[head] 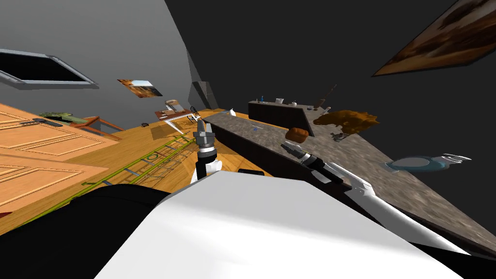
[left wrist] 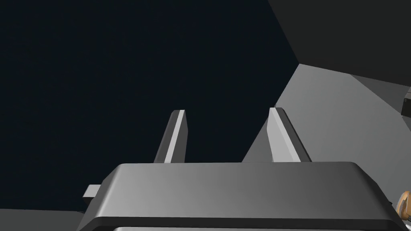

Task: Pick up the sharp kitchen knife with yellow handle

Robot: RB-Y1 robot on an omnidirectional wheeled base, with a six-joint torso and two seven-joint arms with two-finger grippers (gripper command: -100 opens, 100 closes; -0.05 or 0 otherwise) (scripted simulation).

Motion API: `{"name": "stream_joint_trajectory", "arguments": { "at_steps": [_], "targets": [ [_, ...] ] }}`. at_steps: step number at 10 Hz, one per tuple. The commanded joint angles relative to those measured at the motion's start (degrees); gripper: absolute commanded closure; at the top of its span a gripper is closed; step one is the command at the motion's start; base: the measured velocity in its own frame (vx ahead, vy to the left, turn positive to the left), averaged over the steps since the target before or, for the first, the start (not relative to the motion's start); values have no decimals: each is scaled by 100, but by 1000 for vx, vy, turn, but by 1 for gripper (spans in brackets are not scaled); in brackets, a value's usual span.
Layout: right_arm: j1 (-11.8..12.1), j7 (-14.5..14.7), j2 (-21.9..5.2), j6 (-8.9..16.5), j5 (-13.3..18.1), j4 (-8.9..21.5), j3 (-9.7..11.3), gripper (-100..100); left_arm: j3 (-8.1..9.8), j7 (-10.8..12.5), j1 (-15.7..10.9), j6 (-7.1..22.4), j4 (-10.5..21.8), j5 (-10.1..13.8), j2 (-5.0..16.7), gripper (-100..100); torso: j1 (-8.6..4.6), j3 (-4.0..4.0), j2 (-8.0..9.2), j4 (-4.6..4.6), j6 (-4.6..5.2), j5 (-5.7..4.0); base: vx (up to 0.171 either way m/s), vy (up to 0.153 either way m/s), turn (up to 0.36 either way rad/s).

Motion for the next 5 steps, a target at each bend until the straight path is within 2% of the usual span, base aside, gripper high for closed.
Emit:
{"name": "stream_joint_trajectory", "arguments": {
  "at_steps": [1,2,3,4,5],
  "targets": [
    [-43,5,-286,-93,122,267,97,-100,0,0,0,0,0,0,0,0,0,0,0,0,0,0,-8,4,222],
    [-43,5,-450,-93,122,267,97,-100,-1,0,-1,0,0,0,0,0,2,-1,-2,-1,-7,0,-7,-3,145],
    [-68,12,-635,-190,240,486,188,-100,0,0,0,0,0,0,0,0,1,-1,-2,-1,-2,0,-5,2,253],
    [-68,12,-820,-190,240,521,188,-100,-1,0,-1,0,0,0,0,0,2,-3,-4,-1,-7,0,-2,-4,108],
    [-85,23,-1000,-287,361,729,283,-100,0,0,0,0,0,0,0,0,1,-3,-4,-1,0,0,3,4,211]
  ]
}}
